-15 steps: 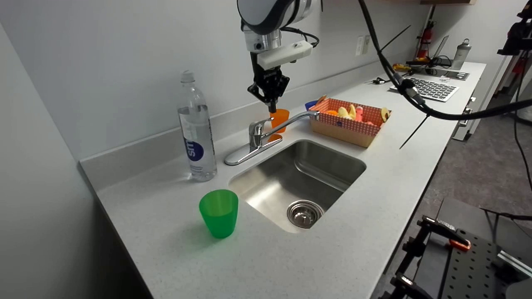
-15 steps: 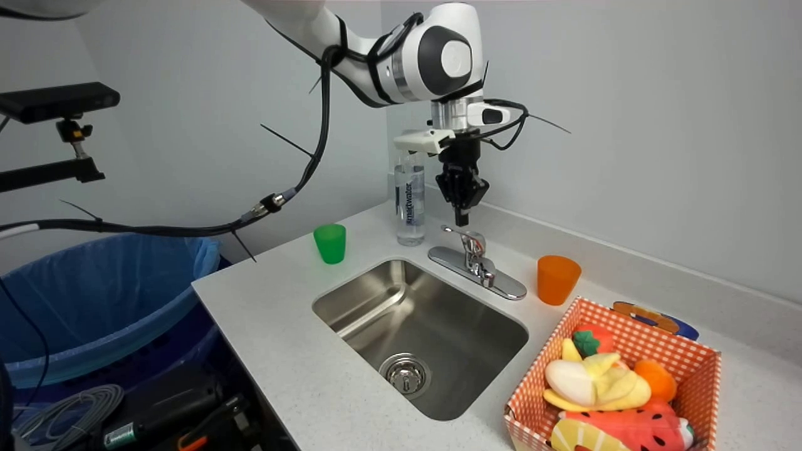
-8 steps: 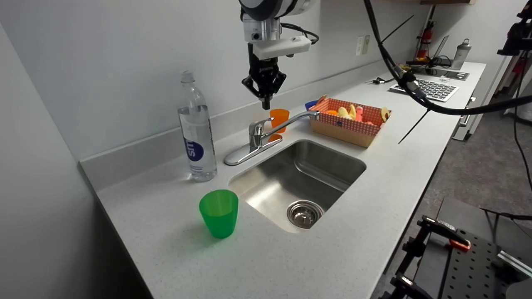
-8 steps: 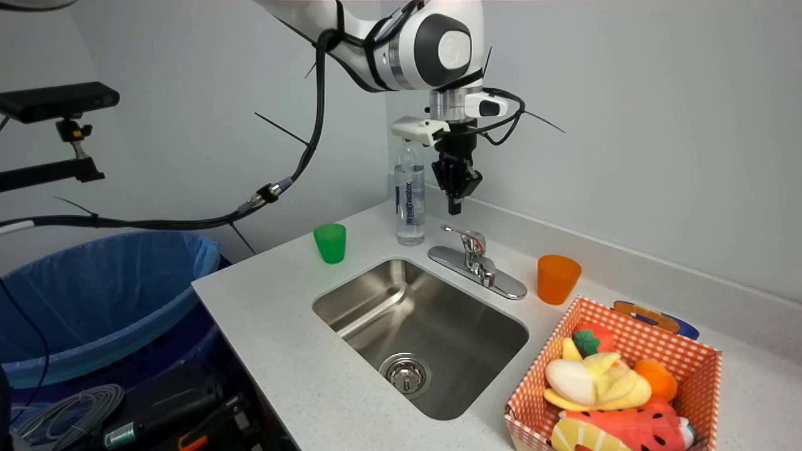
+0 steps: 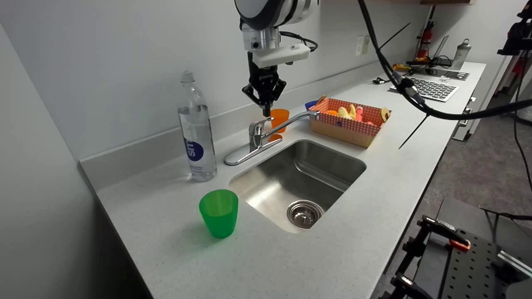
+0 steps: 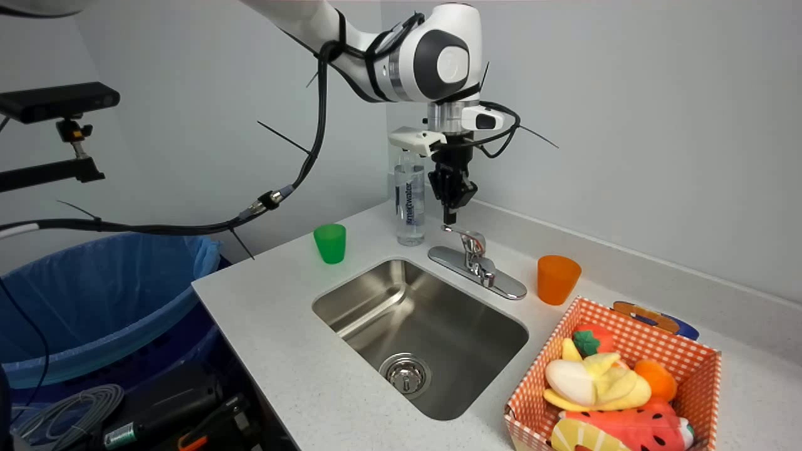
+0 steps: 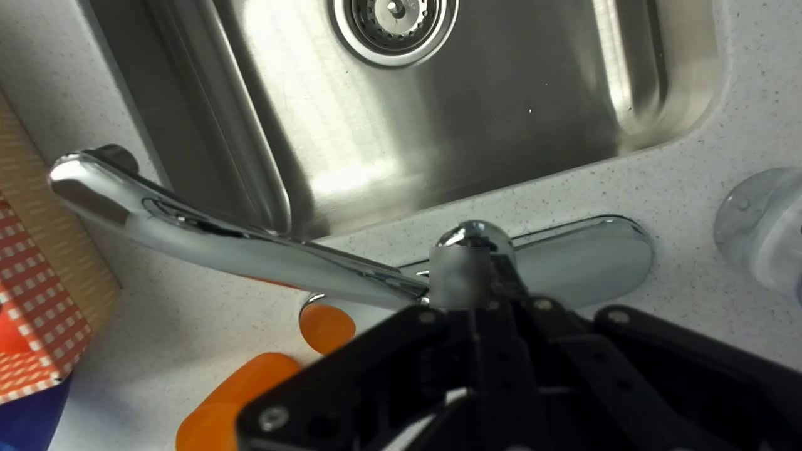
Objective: Push the tap handle down
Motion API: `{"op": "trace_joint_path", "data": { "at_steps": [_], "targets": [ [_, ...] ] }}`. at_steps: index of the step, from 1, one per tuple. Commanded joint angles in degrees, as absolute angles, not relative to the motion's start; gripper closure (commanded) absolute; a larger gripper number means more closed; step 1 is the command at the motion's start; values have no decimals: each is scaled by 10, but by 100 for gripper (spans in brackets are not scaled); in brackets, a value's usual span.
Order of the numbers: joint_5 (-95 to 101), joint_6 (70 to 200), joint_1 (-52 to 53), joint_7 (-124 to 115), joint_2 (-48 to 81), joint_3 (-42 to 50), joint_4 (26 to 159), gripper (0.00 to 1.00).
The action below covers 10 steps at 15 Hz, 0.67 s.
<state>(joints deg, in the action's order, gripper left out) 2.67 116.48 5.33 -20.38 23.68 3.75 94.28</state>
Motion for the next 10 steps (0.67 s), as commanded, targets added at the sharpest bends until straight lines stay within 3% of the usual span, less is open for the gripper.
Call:
{"op": "trace_joint_path", "data": {
  "at_steps": [1,10],
  "targets": [
    [32,1164,49,-198,231,32,965,100],
    [57,1151,47,-178,235,37,964,100]
  ]
}}
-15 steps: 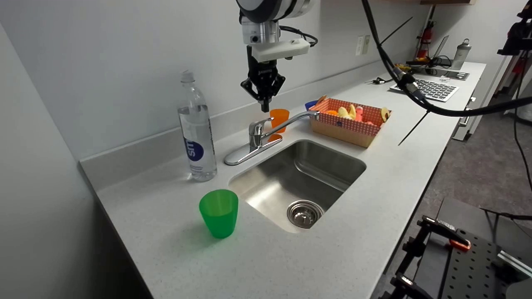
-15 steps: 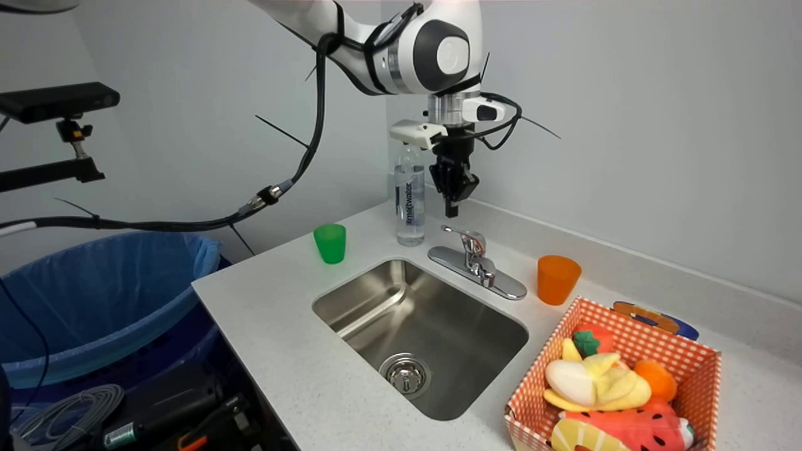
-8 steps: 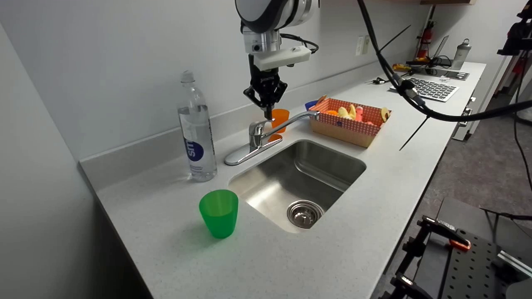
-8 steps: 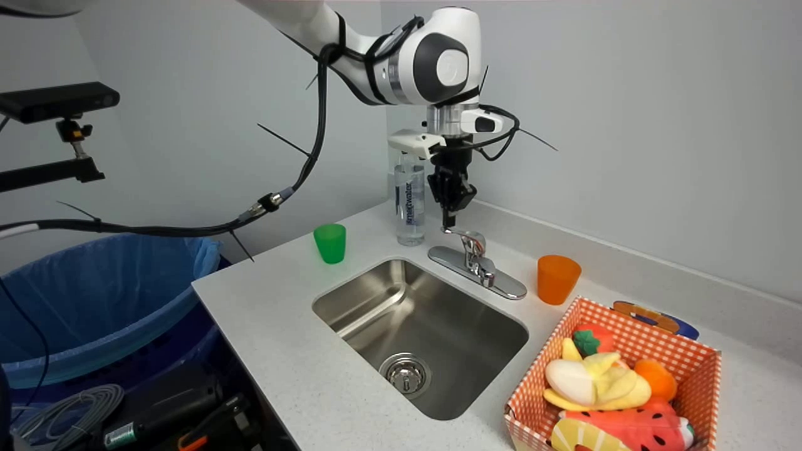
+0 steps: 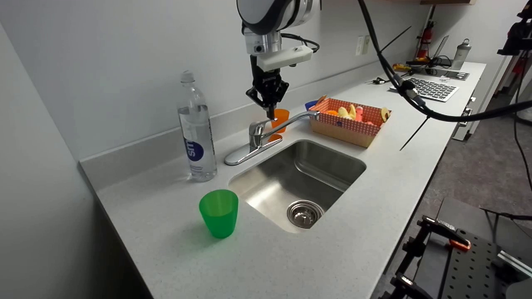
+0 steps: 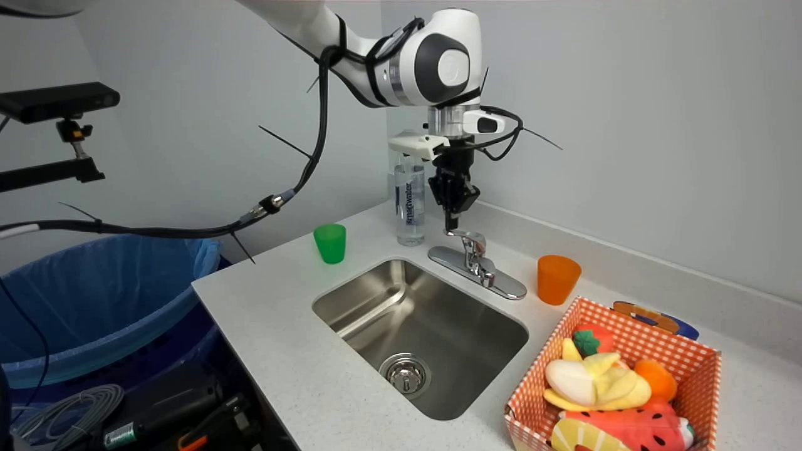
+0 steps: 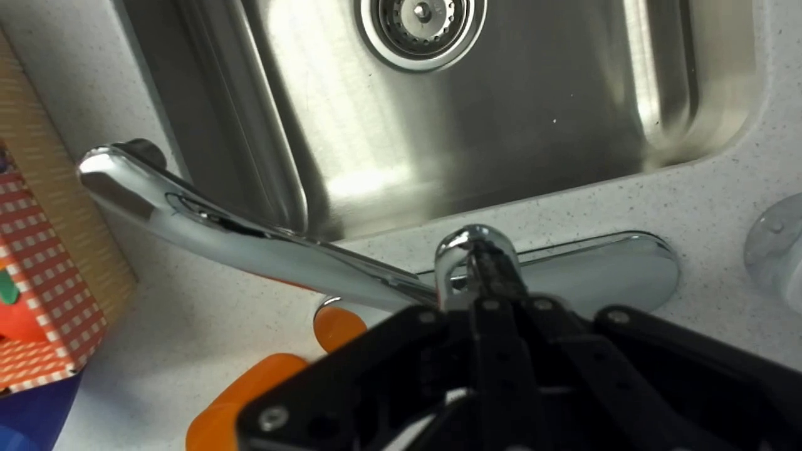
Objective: Push the tap handle down
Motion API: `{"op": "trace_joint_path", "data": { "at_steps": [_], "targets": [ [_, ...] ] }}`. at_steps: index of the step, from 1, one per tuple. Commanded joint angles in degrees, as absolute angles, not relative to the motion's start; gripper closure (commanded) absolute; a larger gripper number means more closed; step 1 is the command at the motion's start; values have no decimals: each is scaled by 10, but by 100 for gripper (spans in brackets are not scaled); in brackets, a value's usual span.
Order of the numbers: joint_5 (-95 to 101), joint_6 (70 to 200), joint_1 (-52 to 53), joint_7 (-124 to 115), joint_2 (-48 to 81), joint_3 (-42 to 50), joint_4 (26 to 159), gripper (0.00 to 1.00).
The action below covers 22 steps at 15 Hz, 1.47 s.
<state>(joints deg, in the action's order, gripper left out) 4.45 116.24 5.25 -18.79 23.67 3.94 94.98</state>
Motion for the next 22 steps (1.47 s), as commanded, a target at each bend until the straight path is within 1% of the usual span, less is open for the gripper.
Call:
{"op": "trace_joint_path", "data": {
  "at_steps": [1,22],
  "targets": [
    [63,1152,47,-181,235,39,965,100],
    [62,1161,44,-189,232,38,948,99]
  ]
}}
